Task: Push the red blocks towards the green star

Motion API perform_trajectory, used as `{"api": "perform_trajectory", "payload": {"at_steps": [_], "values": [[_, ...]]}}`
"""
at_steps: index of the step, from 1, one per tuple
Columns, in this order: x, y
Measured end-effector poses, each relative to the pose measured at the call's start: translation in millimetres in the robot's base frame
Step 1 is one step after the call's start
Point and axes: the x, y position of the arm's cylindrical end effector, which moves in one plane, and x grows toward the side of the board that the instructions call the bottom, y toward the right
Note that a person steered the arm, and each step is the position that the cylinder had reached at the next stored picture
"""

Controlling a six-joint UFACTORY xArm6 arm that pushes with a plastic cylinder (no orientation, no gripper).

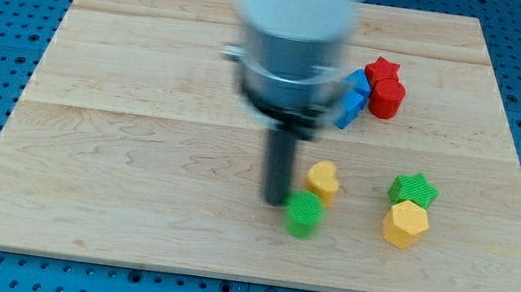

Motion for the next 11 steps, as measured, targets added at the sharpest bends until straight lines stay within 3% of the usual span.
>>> {"api": "perform_trajectory", "payload": {"at_steps": [1, 2, 3, 7, 9, 10, 11], "values": [[-1, 14], [-3, -34], [-18, -4], [-64, -9], [-247, 9], [-259, 49], [-173, 91]]}}
